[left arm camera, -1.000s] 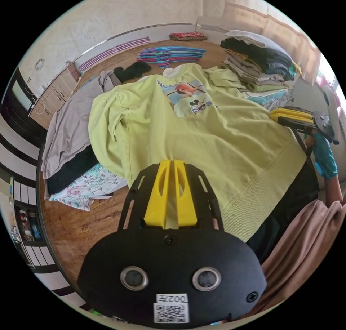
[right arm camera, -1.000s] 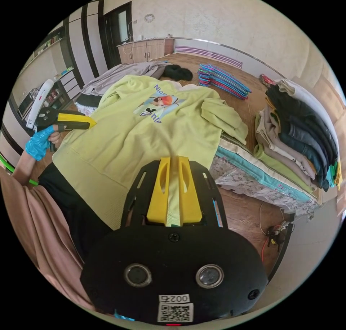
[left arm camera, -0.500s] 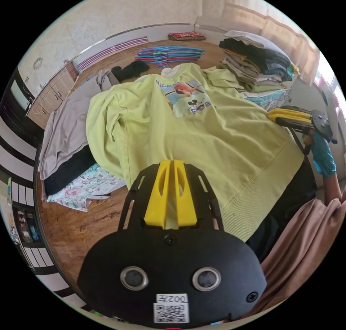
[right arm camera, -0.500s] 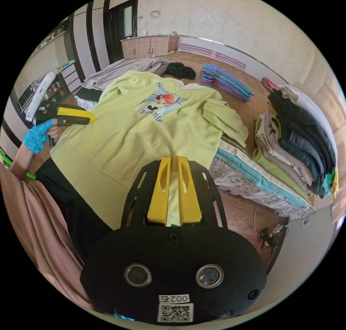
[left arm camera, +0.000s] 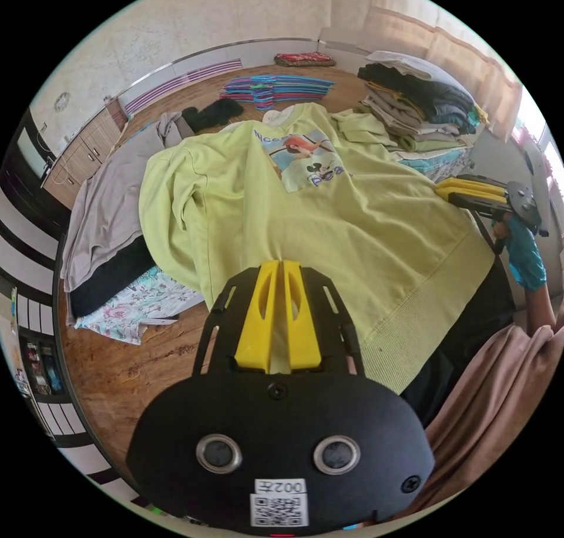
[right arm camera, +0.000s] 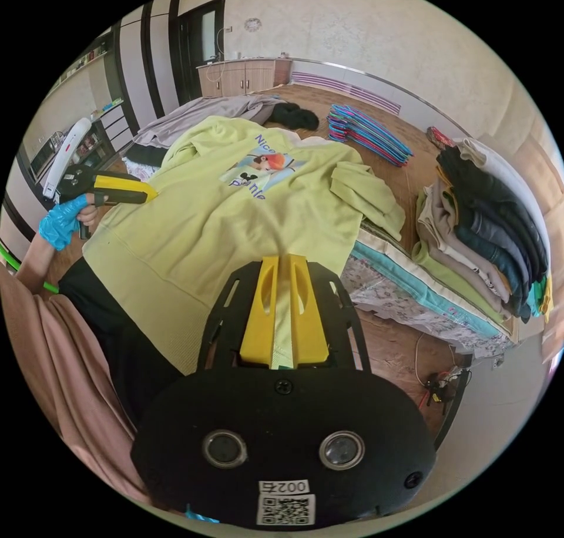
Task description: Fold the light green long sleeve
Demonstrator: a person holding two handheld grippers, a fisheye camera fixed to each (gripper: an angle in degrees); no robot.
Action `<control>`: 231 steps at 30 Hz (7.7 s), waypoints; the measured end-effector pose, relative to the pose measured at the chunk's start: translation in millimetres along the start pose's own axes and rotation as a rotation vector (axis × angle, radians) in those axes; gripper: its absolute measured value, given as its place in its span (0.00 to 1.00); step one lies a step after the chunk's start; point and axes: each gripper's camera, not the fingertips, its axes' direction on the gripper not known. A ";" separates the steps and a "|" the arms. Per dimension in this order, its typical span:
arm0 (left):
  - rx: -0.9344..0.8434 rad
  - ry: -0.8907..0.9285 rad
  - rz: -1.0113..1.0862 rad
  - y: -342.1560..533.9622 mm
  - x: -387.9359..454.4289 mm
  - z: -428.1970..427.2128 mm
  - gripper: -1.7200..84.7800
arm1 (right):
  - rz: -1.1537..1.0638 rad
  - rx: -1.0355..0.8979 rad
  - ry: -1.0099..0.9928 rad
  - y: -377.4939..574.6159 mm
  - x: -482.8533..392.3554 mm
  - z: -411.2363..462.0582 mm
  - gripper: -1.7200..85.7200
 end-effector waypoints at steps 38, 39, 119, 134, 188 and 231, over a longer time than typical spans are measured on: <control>0.031 -0.064 -0.318 87.1 -80.6 17.4 0.12 | 0.427 0.122 -0.127 60.0 176.5 -0.8 0.19; 0.025 -0.073 -0.341 90.3 -83.5 23.3 0.12 | 0.452 0.122 -0.152 61.7 181.6 2.4 0.19; -0.048 -0.027 0.222 296.7 -20.8 -180.0 0.01 | -0.018 0.077 -0.323 212.2 103.0 -177.1 0.01; 0.026 -0.014 0.058 245.1 -48.8 -159.5 0.01 | -0.024 0.099 -0.052 136.6 84.9 -149.6 0.02; 0.070 0.045 -0.089 3.4 -8.4 13.7 0.01 | 0.061 0.049 -0.001 -34.8 47.2 23.3 0.03; 0.109 0.032 -0.060 -53.4 -6.4 29.4 0.01 | 0.058 0.068 0.000 -74.3 34.5 51.2 0.01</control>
